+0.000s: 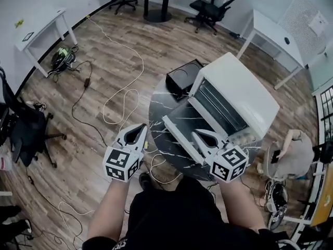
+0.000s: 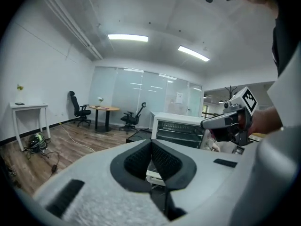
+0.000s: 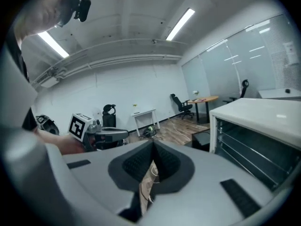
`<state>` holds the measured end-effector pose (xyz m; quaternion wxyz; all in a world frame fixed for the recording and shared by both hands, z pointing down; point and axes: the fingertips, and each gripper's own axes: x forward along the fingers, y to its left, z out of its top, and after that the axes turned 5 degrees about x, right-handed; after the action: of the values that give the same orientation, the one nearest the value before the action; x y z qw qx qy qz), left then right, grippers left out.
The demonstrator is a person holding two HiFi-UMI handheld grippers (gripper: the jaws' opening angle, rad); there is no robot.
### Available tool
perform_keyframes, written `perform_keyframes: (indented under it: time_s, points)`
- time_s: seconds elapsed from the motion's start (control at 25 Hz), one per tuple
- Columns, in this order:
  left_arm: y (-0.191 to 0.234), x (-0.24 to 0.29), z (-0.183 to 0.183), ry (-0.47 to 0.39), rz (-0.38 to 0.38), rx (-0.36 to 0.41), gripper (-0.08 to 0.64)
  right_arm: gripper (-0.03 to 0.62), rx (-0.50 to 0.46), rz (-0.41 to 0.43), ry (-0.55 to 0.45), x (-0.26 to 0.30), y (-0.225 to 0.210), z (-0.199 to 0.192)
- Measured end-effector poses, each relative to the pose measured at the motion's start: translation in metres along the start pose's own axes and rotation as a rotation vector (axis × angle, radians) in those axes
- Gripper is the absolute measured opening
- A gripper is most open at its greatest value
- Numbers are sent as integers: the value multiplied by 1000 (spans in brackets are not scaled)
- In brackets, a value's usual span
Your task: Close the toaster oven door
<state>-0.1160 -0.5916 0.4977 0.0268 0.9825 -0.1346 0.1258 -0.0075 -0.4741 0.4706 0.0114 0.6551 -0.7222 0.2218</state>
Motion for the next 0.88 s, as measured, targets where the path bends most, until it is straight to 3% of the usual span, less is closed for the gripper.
perform_keyframes:
  time_s: [0.16,0.32,0.56,0.88]
  points:
    - [3,27,-19,44,-117,-11,5,6,85,-158,21,-18,-18,-32]
    - [-13,60,-39,110,-221,-8,5,9,154,-263,30,-31,-39,-56]
    - [-32,93,-69,217,-335,24,5,67,250,-399,19,-49,-62,-101]
    - [-42,113,-121,368,-430,28,17,213,397,-579,80,-74,-77,-161]
